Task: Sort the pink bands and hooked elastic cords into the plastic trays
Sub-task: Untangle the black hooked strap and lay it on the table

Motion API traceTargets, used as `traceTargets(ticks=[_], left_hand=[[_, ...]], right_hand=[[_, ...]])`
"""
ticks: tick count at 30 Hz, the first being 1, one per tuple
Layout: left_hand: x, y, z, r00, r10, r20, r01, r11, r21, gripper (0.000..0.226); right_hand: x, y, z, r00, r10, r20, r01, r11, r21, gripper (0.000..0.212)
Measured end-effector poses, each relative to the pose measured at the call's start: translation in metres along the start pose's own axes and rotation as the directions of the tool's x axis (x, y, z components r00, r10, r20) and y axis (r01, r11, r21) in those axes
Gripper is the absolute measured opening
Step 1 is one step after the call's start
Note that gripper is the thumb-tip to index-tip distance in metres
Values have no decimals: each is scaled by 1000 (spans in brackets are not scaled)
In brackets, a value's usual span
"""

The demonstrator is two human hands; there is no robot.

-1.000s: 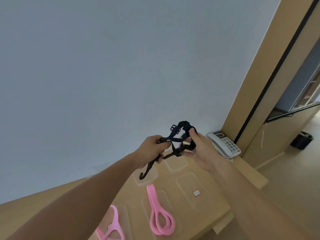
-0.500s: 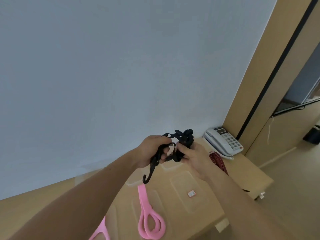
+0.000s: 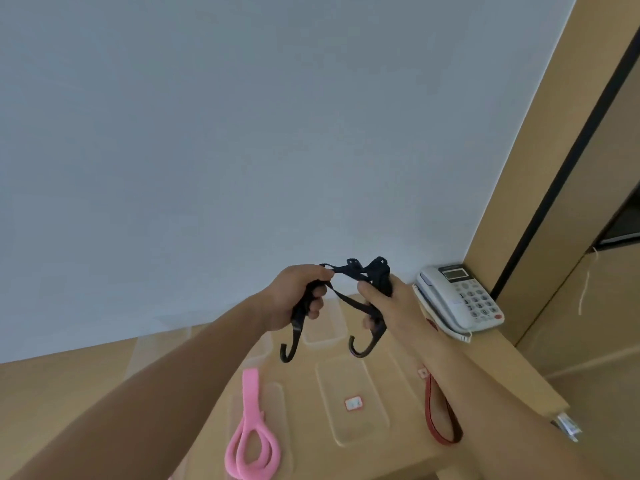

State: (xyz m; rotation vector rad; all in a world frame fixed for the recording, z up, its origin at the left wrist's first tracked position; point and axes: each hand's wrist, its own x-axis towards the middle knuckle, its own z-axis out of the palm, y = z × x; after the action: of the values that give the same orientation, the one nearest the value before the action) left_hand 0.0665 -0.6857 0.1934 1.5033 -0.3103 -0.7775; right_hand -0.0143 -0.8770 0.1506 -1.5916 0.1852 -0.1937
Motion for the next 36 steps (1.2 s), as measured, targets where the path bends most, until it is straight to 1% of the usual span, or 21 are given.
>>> traceTargets(ticks=[2,4,6,7,8,10,12,15,16,17,18,19,20,22,23,24,25,28,30,32,36], left_hand=[[1,2,-6,996,36,-86,-32,998,50,17],[1,1,-17,985,74,-159,-45,984,174,14],[0,-3,-30,977,83,-199,-14,946,324,16],[-2,-6,-37,975,76,-207,14,915,402,18],[-3,-9,-42,975,65,-213,48,872,487,20],[-4,-18,-48,969,74,-237,104,745,659,20],[-2,-28,-50,954,160,-254,112,596,795,19],[-3,-36,-53,908,306,-286,197,289,937,26],[-3,-38,-54,901,326,-287,232,199,952,29],[-3,-39,-54,903,327,-280,244,147,959,31],[-2,-41,-51,909,317,-270,234,149,961,31],[-1,-42,-47,918,300,-261,204,209,956,30],[1,-42,-41,932,263,-249,162,311,937,31],[4,-40,-28,975,125,-186,93,531,843,36],[5,-38,-23,987,56,-151,86,612,787,37],[5,-37,-20,992,13,-124,86,651,754,35],[6,-36,-20,995,2,-102,77,644,761,31],[7,-39,-27,994,64,-92,42,550,834,13],[7,-43,-34,983,125,-135,38,578,815,14],[7,-45,-38,962,190,-195,38,615,787,19],[8,-49,-45,894,352,-278,69,505,860,21]], right_hand=[[2,5,-16,996,23,81,-17,997,-78,60],[5,6,-36,990,43,134,1,952,-306,65],[9,7,-60,986,74,147,35,777,-628,67],[13,6,-70,990,65,124,48,673,-738,65],[17,6,-78,997,24,70,41,606,-795,56],[26,2,-88,991,-90,-99,-30,574,-818,27],[32,-2,-91,965,-165,-204,-84,545,-834,13],[35,-8,-89,910,-272,-314,-123,545,-829,13],[35,-9,-86,896,-296,-331,-129,540,-832,15],[35,-10,-82,903,-285,-322,-136,521,-843,19],[35,-11,-75,928,-234,-290,-141,501,-854,24],[35,-11,-67,958,-159,-240,-128,511,-850,27],[35,-10,-60,980,-72,-186,-113,567,-816,27],[32,-12,-48,991,106,-84,-135,754,-642,30],[30,-13,-45,985,168,-25,-154,824,-546,34],[29,-13,-44,982,185,20,-153,864,-480,34],[29,-14,-44,987,159,19,-134,884,-448,28],[32,-22,-50,990,24,-140,-69,944,-324,14],[34,-28,-56,976,48,-211,-78,988,-136,11],[37,-32,-61,950,93,-298,-98,995,-2,9],[41,-34,-64,874,202,-443,-116,970,214,10]])
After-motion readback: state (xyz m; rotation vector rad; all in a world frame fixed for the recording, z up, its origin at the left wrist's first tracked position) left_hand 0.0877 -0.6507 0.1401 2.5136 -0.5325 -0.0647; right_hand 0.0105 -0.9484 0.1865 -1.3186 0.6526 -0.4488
